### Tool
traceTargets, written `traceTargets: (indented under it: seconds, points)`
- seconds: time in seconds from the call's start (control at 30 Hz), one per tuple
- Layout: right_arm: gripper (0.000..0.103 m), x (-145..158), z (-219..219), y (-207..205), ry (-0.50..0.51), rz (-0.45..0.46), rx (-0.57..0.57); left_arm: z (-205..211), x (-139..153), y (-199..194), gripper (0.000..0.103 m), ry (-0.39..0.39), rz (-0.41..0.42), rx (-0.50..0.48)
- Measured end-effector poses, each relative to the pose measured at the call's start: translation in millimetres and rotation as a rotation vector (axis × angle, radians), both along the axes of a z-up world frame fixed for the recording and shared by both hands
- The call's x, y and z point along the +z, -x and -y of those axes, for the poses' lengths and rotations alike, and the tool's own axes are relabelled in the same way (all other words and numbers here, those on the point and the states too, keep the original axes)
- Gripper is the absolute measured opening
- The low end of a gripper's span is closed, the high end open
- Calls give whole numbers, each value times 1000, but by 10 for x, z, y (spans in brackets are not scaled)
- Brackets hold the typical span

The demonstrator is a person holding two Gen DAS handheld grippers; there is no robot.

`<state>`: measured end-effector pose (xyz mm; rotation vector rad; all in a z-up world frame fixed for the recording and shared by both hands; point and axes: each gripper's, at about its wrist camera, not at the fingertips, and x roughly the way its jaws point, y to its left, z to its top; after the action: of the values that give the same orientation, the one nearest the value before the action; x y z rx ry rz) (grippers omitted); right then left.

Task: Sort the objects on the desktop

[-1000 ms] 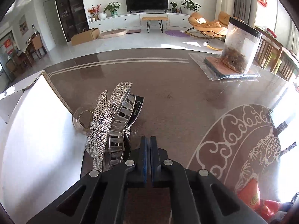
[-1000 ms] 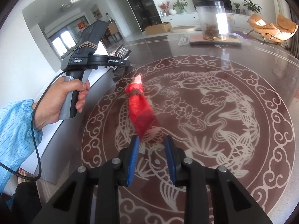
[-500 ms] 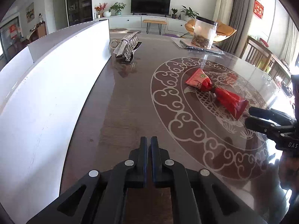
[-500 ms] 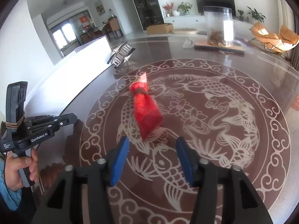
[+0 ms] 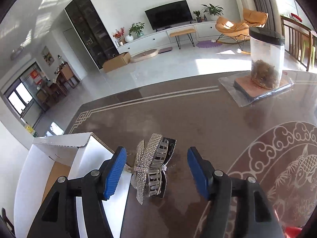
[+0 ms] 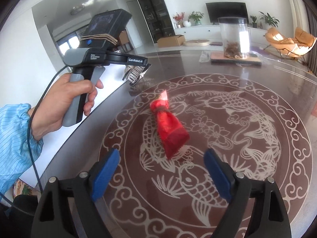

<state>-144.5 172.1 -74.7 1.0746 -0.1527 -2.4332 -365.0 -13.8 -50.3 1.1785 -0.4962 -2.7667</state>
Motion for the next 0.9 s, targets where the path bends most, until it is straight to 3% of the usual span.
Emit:
traceTargets:
  seconds: [0.1, 0.2, 0.23, 0.27, 0.37, 0.43, 0.47, 0.63, 0.8, 0.9]
  points:
    - [88, 0, 0, 2, 6, 1, 7, 55, -157, 249, 65, -7, 37, 46]
    - [88, -5, -1, 6, 9, 5, 8, -94, -370, 355, 85, 48, 82, -25]
    - [88, -8, -2, 6, 9, 8, 7, -139, -424, 335, 84, 61, 85, -60]
    - [88, -11, -4, 10, 10, 10, 6, -140, -415, 292, 80, 50, 58, -72]
    - [88, -9, -26, 8, 14, 10, -5, 2, -335, 211, 51, 14, 10, -43]
    - [88, -13, -31, 13, 15, 14, -9, 130, -239, 149, 25, -31, 3, -40]
    - [88, -17, -34, 20, 15, 17, -10, 194, -202, 101, 24, -64, 8, -39]
    - [88, -35, -68, 48, 21, 35, -27, 373, -140, -583, 21, -185, 7, -51]
    - [88, -28, -82, 38, 21, 27, -37, 481, -67, -1718, 21, -314, 29, -94]
    - [88, -23, -84, 34, 27, 25, -31, 621, 55, -2258, 24, -391, -10, -100]
